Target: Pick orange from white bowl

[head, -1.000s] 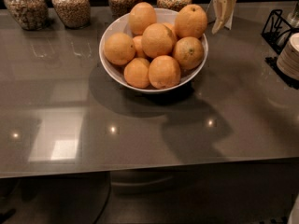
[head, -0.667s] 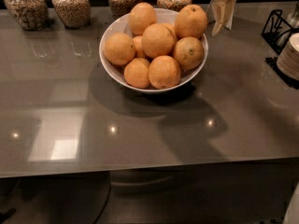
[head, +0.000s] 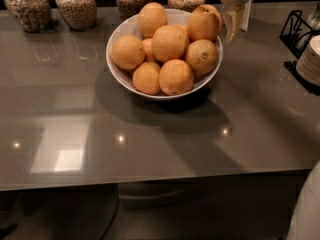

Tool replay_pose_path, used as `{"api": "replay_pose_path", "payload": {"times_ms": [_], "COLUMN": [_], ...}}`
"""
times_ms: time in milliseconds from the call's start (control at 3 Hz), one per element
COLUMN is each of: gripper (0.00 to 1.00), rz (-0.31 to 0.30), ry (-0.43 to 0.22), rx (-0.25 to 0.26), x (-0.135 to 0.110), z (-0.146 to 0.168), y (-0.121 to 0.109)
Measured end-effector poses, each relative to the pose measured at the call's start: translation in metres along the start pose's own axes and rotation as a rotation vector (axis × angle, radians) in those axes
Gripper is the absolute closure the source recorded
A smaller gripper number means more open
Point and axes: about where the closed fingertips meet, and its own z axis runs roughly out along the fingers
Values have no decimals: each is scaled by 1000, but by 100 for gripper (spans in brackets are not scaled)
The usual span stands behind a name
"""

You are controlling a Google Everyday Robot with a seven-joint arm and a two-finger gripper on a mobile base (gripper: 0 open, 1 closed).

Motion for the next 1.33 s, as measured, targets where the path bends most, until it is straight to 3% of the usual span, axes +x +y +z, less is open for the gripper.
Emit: {"api": "replay_pose_path", "payload": {"times_ms": [1000,1333], "gripper": [13,32], "rz": [-81,-99], "ry": [8,16], "rx": [-106,-119], "x": [-4,-5], "z": [29,32], "y": [10,9]}}
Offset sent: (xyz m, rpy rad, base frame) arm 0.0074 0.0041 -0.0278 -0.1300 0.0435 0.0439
